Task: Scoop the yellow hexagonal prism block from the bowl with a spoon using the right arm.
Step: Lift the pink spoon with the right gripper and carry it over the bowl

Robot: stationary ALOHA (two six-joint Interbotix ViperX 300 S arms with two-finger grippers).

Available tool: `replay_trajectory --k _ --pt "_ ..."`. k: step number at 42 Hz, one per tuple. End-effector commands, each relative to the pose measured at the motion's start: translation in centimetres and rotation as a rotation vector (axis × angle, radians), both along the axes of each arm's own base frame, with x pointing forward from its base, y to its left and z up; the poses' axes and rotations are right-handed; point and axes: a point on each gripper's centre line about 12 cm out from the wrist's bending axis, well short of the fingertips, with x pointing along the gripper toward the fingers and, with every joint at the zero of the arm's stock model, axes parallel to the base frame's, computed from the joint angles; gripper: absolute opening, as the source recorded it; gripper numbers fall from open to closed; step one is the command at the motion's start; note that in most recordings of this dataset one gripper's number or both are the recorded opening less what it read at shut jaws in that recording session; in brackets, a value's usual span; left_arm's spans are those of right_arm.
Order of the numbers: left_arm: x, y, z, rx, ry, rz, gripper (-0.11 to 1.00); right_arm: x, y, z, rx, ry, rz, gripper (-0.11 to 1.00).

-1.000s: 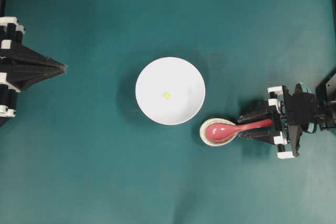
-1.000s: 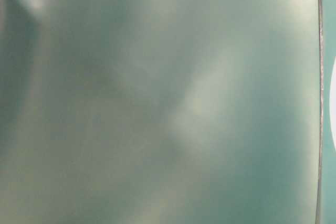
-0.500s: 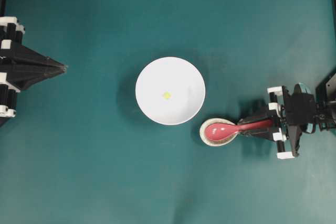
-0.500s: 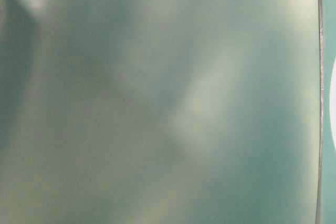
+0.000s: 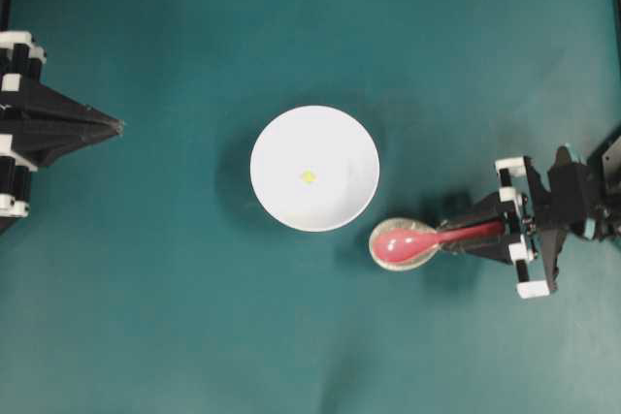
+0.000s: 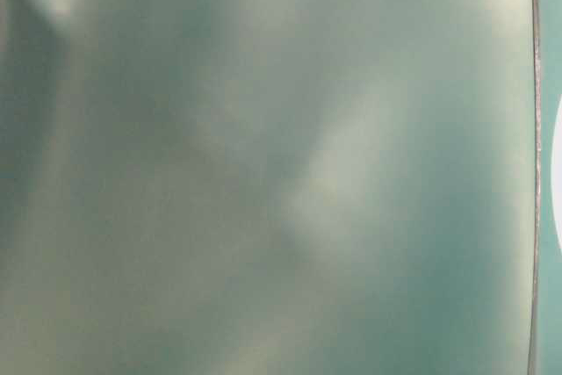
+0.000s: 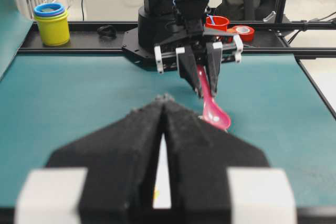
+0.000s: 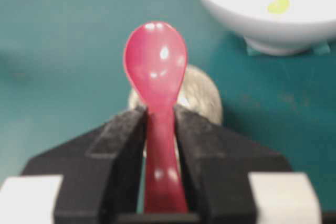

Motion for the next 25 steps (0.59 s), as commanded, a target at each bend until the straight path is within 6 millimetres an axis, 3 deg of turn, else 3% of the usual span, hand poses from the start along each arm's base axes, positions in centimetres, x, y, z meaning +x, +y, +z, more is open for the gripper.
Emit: replay_trajectory --k 1,11,25 --pt "0.2 0.0 0.5 0.003 -0.011 -0.002 0.01 0.6 0.2 1.7 0.031 -0.024 0.000 0.24" --pt "0.2 0.0 0.3 0.003 0.000 -0.002 0.01 1.5 -0.7 5.4 0.081 0.027 -0.021 0.24" --pt "0.2 0.0 0.2 0.000 0.011 -0.002 0.01 3.8 -4.9 9.7 0.099 0.224 -0.122 0.24"
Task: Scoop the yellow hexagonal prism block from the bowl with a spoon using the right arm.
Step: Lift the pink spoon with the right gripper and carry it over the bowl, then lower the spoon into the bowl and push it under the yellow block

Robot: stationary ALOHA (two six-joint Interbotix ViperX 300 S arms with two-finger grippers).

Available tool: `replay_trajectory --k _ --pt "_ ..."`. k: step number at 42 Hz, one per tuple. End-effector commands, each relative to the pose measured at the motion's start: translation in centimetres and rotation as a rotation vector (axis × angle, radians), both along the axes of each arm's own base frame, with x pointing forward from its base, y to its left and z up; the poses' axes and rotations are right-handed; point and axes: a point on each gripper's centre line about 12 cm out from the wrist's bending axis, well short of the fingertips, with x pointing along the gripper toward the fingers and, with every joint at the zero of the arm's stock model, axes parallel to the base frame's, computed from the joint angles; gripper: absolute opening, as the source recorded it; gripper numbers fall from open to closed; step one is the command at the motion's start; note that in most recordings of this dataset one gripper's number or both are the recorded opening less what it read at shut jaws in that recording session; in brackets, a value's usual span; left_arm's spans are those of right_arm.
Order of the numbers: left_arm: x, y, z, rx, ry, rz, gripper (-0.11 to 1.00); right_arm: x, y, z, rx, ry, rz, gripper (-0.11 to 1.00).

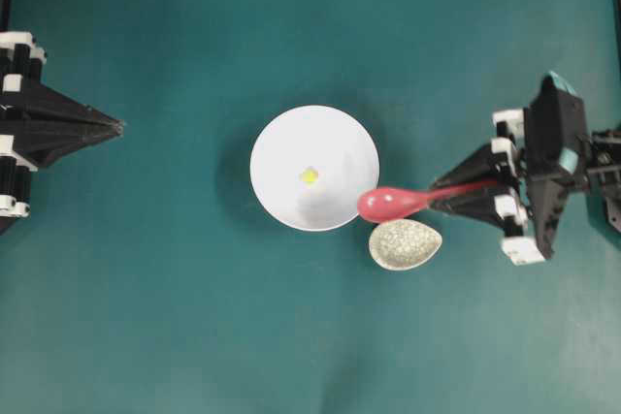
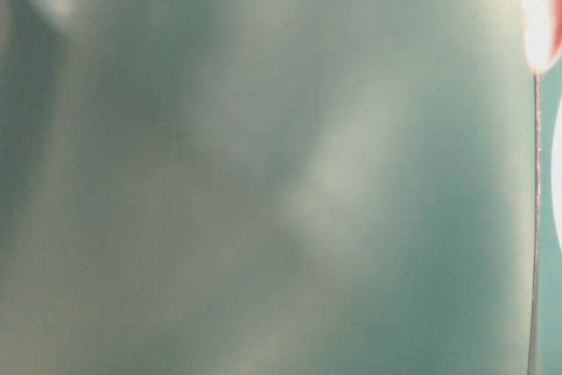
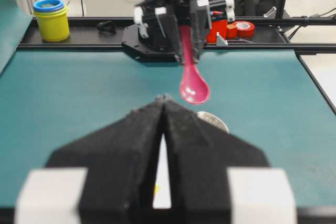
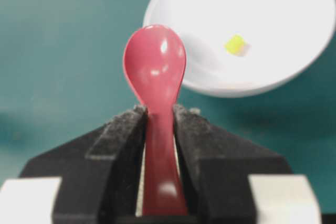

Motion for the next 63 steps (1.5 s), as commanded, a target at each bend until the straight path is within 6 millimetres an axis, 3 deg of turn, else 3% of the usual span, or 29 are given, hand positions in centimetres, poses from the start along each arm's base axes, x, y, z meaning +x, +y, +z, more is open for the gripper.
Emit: replay_trajectory --k 1,18,38,63 --pt "0.2 0.0 0.3 0.002 -0.002 -0.002 0.01 1.1 -1.3 1.8 0.016 0.041 -0.032 0.24" --pt "0.2 0.0 0.2 0.005 0.011 -0.002 0.01 4.5 -4.7 3.3 0.071 0.295 -0.084 0.24" --pt "0.2 0.0 0.2 0.003 0.011 -0.002 0.01 8.8 -5.3 1.7 0.078 0.472 -0.049 0.24" --pt "0.2 0.0 0.1 0.005 0.014 -0.002 0.01 10.7 -5.5 -1.4 0.084 0.553 -0.047 0.24"
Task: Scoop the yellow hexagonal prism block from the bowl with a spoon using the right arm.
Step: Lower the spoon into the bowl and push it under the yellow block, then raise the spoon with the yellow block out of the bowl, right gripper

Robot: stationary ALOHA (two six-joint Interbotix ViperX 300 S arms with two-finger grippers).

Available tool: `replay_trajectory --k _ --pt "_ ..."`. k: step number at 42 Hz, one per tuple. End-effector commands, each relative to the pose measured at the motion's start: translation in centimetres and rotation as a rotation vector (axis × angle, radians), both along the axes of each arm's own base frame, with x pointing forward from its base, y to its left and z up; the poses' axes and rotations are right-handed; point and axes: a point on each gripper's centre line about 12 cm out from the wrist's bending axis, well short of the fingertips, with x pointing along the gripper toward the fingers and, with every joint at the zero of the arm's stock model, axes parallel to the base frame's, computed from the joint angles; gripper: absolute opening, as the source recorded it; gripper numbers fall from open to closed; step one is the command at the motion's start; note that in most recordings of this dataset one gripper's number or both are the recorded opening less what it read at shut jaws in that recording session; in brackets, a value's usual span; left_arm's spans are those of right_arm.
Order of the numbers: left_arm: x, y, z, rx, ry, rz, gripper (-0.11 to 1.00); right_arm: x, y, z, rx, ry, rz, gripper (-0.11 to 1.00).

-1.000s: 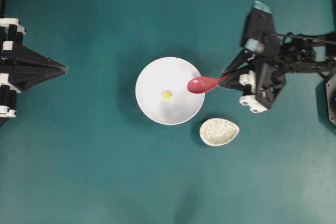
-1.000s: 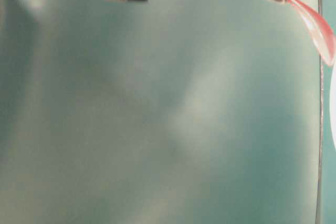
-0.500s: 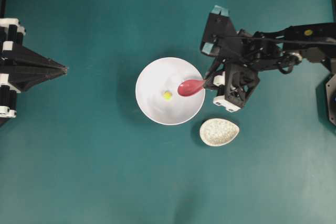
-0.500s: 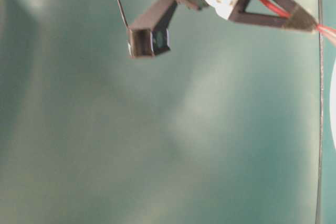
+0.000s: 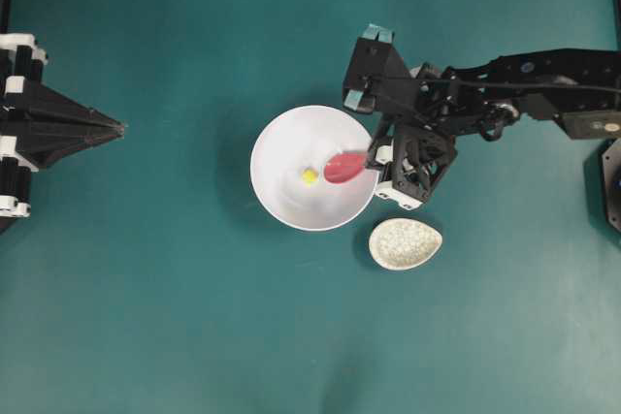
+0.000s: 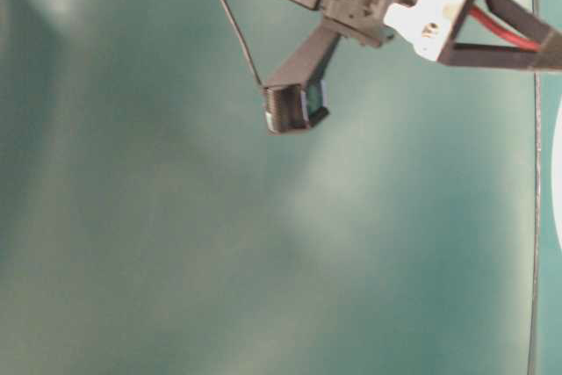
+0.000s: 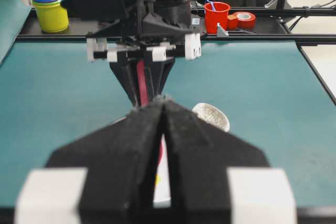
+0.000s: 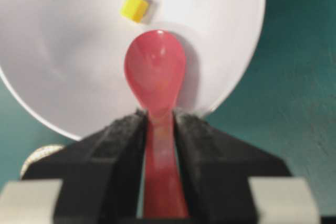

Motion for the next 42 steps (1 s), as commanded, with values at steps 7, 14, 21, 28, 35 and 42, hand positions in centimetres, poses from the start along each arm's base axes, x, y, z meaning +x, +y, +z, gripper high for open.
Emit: replay_trajectory --k 7,14,21,28,35,42 --pt "0.2 0.0 0.4 0.003 -0.008 -0.002 0.01 1.5 -0.3 1.0 -0.009 -0.037 0.003 0.24" --pt "0.2 0.0 0.4 0.005 -0.008 -0.002 0.01 2.3 -0.2 0.9 -0.010 -0.037 0.010 0.24" --pt "0.2 0.0 0.4 0.003 -0.006 -0.002 0.01 3.3 0.3 1.0 -0.012 -0.047 0.025 0.24" --pt "0.2 0.0 0.3 0.003 -0.005 -0.002 0.01 4.3 0.8 1.3 -0.014 -0.065 0.039 0.24" --pt "0.2 0.0 0.3 0.005 -0.003 -0.002 0.01 5.3 0.6 2.0 -0.029 -0.124 0.030 0.24" --pt "0.2 0.0 0.3 0.003 -0.003 -0.002 0.01 6.2 0.3 3.5 -0.042 -0.196 0.019 0.24"
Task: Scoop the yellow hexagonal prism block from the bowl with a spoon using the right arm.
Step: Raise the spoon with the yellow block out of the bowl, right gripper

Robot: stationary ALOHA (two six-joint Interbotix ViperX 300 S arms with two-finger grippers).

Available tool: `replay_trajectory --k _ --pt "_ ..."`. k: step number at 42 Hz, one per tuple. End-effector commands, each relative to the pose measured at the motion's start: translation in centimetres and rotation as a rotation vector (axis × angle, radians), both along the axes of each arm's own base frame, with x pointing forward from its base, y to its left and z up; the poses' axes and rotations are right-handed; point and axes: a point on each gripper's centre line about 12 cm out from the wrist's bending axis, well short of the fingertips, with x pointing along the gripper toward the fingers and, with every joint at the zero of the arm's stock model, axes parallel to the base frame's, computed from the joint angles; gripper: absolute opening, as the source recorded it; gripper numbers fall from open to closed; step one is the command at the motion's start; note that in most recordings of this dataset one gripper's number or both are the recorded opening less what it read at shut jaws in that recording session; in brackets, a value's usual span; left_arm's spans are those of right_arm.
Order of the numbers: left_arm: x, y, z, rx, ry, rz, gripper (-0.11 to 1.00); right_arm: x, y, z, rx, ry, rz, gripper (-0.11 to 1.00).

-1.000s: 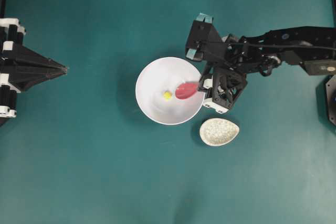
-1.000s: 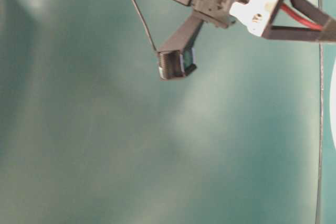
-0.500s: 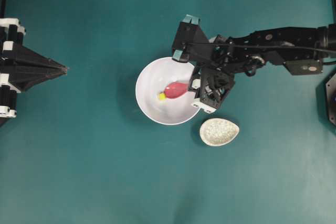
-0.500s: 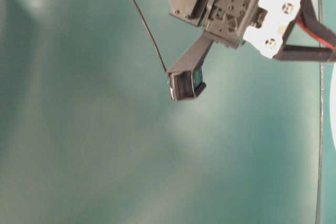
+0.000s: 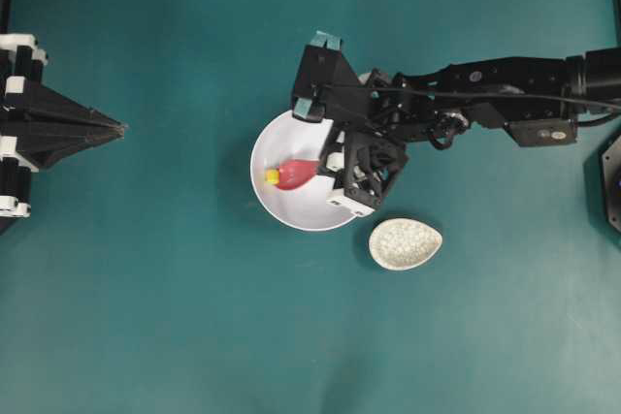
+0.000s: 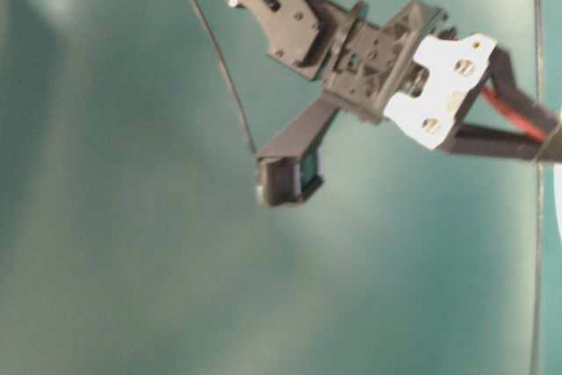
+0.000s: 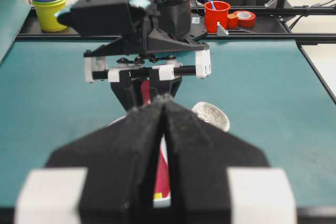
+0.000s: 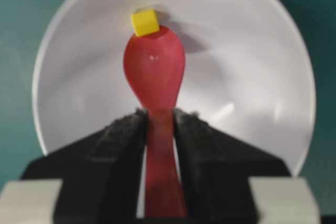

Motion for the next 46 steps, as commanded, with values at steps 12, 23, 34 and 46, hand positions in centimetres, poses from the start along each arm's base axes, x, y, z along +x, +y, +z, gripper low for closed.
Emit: replay_trajectory --k 12,23,34,46 --pt "0.2 0.0 0.4 0.003 -0.008 -0.002 0.01 0.6 -0.1 4.0 -0.016 -0.111 0.000 0.24" --pt "0.2 0.0 0.4 0.001 -0.006 -0.002 0.01 0.5 -0.1 4.3 -0.016 -0.116 0.001 0.24" --pt "0.2 0.0 0.3 0.001 -0.005 -0.002 0.01 0.3 -0.1 4.7 -0.016 -0.122 0.001 0.24" --pt "0.2 0.0 0.2 0.000 0.002 -0.002 0.01 -0.9 -0.1 6.8 -0.030 -0.204 -0.010 0.24"
